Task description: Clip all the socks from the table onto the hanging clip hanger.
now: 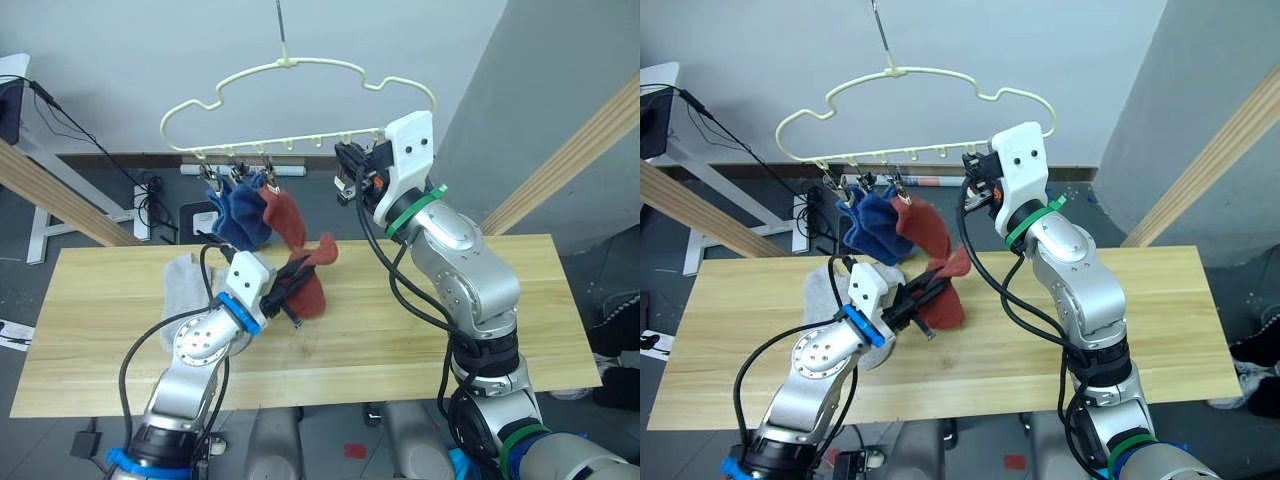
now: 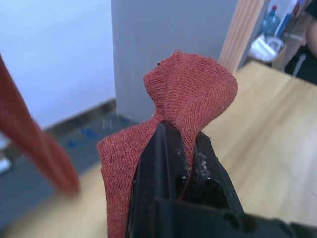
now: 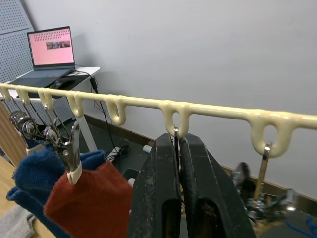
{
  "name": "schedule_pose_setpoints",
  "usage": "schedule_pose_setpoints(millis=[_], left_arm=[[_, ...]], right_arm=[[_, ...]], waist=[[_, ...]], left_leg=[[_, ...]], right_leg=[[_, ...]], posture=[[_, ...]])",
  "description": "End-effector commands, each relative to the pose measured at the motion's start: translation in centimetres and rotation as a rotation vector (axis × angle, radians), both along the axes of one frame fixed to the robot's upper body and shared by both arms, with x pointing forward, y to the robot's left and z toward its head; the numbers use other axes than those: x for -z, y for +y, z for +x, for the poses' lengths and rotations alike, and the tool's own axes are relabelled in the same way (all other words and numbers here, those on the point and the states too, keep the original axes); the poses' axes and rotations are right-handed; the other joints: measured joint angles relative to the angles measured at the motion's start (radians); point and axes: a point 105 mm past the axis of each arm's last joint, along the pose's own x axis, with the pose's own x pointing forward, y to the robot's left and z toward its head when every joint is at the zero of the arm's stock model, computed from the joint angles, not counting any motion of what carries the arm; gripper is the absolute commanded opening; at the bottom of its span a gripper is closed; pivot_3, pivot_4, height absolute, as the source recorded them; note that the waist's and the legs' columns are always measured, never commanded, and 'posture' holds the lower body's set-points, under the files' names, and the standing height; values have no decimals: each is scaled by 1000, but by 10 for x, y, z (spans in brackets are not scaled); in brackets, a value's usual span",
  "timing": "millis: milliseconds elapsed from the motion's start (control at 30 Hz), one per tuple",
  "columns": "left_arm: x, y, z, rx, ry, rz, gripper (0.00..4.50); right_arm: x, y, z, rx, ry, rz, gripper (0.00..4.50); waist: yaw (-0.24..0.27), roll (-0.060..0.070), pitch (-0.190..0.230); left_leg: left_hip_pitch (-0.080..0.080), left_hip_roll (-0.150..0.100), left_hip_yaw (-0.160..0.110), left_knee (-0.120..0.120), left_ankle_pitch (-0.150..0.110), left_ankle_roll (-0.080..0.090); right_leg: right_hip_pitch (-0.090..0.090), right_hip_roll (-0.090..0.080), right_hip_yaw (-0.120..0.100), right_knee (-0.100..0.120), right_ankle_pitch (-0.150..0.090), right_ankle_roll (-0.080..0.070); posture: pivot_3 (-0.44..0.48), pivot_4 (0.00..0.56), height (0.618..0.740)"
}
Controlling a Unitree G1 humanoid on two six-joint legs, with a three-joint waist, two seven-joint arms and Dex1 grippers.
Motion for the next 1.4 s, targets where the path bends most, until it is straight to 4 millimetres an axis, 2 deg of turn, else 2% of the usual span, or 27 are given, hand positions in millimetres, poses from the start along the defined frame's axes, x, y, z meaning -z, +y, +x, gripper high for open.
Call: schedule_pose_setpoints(millis=[33,267,567,900,1000,1167,1300,1400], left_arm=[[-18,-4,7,6,-160,-2,14],[-30,-16,22,25,-268,9,14],[-40,-12,25,1,-326,-15,14],[-49,-16,25,8,-356,-36,14],[-49,-17,25,14,-357,-40,0],[-49,-19,26,25,-345,-40,0],[-42,-22,25,51,-313,-15,0],[-38,-22,27,52,-275,-16,700]], right_arm=[[-18,6,-15,-71,-35,66,0],[-16,12,-20,-120,26,110,0],[-14,12,-21,-120,47,107,0],[-9,12,-19,-111,75,119,0],[-10,9,-17,-95,76,135,790],[-9,7,-18,-92,74,118,2655],[-8,5,-23,-101,58,87,2655],[-6,-1,-29,-98,30,43,2713]], waist=[[0,0,0],[0,0,0],[0,0,0],[0,0,0],[0,0,0],[0,0,0],[0,0,0],[0,0,0]], left_leg=[[0,0,0,0,0,0],[0,0,1,0,0,0],[0,0,0,0,0,0],[0,0,1,0,0,0],[0,0,1,0,0,0],[0,0,1,0,0,0],[0,0,1,0,0,0],[0,0,1,0,0,0]], right_leg=[[0,0,0,0,0,0],[0,0,-1,0,0,0],[0,0,-1,0,0,0],[0,0,-1,0,0,0],[0,0,-1,0,0,0],[0,0,-1,0,0,0],[0,0,-1,0,0,0],[0,0,-1,0,0,0]], posture=[[-64,395,701],[-68,395,701],[-69,395,701],[-65,395,701],[-65,395,701],[-66,392,701],[-72,389,701],[-75,388,701]])
